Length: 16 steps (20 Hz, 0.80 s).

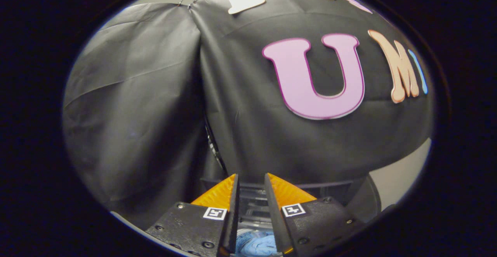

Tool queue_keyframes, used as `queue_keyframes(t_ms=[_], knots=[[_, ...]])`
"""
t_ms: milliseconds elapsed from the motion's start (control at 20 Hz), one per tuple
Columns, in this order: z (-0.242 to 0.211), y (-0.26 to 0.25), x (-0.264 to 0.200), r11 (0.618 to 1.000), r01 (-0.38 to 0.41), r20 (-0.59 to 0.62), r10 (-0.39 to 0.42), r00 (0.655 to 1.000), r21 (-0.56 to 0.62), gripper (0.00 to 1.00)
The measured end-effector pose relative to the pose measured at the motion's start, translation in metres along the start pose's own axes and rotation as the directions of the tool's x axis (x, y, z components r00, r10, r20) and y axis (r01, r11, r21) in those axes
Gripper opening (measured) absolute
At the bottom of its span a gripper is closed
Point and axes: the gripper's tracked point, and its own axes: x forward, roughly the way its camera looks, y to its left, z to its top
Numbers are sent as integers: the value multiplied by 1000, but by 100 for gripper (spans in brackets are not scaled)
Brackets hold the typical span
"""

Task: Put the clothes into the washing machine and then close the washing machine lid.

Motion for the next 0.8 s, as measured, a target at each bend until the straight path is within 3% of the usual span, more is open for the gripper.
queue_keyframes(t_ms=[250,400,650,800], knots=[[-16,-18,41,995,84,-14,-85,996,-59,54],[-26,-36,66,984,153,-10,-155,988,-93,75],[-47,-64,78,961,244,-38,-251,967,-131,91],[-57,-74,81,955,260,-64,-271,960,-142,99]])
